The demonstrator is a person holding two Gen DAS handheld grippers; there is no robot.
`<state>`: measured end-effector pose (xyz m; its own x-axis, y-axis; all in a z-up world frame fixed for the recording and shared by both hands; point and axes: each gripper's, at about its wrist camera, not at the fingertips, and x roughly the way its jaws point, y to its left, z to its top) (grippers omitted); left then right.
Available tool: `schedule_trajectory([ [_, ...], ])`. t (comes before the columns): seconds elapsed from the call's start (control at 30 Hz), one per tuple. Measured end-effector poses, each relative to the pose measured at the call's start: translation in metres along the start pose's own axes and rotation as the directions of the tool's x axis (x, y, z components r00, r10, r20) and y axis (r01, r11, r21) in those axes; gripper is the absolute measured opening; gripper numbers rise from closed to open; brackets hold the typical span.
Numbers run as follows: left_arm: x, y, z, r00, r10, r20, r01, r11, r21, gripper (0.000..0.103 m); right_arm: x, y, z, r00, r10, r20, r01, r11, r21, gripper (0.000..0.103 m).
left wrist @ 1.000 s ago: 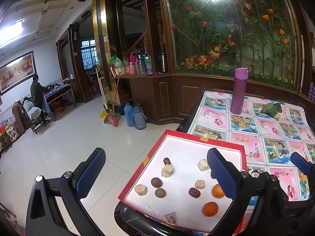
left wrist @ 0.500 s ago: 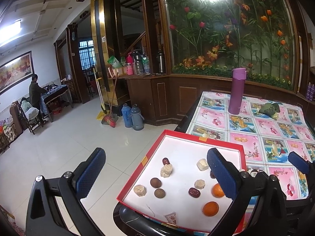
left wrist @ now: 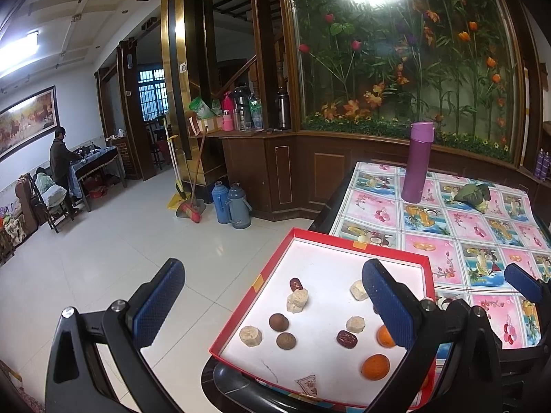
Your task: Organize fruits
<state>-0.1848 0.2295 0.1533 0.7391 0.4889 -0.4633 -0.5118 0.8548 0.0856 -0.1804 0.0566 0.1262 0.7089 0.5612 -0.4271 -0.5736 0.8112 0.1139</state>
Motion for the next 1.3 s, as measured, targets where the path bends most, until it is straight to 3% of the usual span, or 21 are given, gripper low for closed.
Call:
schedule_trajectory([
  [0.83, 0.008, 0.014, 0.001, 1.000, -0.030, 0.008, 0.030, 1.000, -0.003, 0.103, 0.016, 0.021, 0.000, 1.000, -0.012, -0.023, 0.011, 0.999, -0.035, 0.103],
  [1.17, 0.018, 0.015, 0.005, 0.996, -0.085, 0.001, 0.085, 0.996, -0.002, 0.103, 0.022, 0.019, 0.000, 0.999, -0.016, -0.032, 0.015, 0.999, -0.033, 0.103],
  [1.3, 0.012, 0.015, 0.005, 0.991, -0.119, 0.055, 0.122, 0.991, -0.049, 0.103, 0.024, 0.016, 0.000, 0.999, -0.013, -0.041, 0.012, 1.000, -0.024, 0.103],
])
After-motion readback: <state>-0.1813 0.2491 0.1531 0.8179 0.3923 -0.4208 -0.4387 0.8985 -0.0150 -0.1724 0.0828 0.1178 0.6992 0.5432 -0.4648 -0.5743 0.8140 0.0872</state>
